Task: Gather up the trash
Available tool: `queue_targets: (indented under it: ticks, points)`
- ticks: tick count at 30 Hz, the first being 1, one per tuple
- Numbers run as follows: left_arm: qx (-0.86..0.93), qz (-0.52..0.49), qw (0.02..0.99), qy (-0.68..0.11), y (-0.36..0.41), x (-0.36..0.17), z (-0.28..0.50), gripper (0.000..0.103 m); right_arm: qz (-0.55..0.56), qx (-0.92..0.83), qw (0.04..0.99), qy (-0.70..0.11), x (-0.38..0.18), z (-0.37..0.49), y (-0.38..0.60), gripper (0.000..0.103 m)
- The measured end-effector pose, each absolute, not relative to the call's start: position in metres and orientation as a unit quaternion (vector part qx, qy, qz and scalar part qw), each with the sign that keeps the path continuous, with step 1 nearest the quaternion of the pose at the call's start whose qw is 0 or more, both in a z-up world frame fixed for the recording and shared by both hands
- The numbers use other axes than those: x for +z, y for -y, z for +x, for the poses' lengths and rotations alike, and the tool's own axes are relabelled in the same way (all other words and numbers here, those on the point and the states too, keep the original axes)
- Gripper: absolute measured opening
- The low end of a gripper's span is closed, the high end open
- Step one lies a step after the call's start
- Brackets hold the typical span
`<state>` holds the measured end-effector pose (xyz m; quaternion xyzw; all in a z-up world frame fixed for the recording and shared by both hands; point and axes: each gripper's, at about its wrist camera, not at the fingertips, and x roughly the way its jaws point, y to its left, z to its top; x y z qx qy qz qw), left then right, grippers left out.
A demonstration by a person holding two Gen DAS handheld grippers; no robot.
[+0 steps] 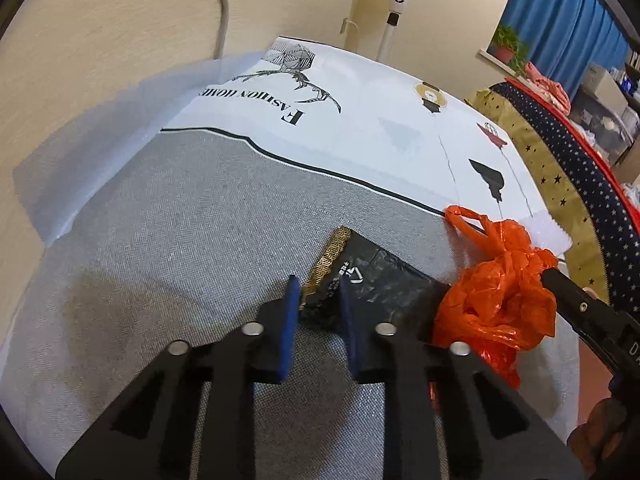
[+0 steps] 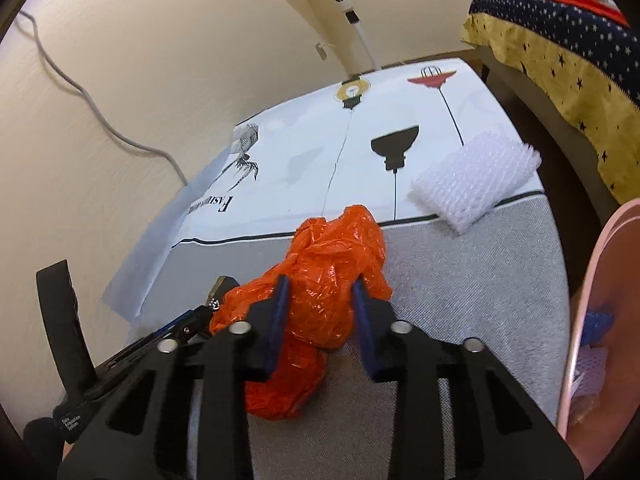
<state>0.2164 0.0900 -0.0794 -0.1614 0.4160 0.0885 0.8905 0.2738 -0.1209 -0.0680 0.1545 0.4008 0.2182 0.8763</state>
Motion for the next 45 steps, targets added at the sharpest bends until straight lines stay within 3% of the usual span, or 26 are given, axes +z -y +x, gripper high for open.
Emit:
queue_targets:
  ticks: [3,7,13,45]
  points:
    - [0.081,-0.162,0.895,-0.407,-0.087,-0.076,0.211,0.011,0.15,0.215,0.883,-0.389,-0.06,0.269,0.123,0.019]
    - [0.076,-0.163,0.905,-0.385,-0.086,-0.063,0.205,0.01,0.143,0.209,0.895,-0.367,-0.045,0.259,0.13,0.017]
    - [0.062,-0.163,0.918,-0.356,-0.081,-0.042,0.191,0.005,0.136,0.193,0.908,-0.345,-0.026,0.245,0.142,0.016]
    - [0.003,-0.12,0.955,-0.27,-0.046,0.044,0.109,0.004,0.035,0.135,0.955,-0.26,0.103,0.129,0.208,0.016]
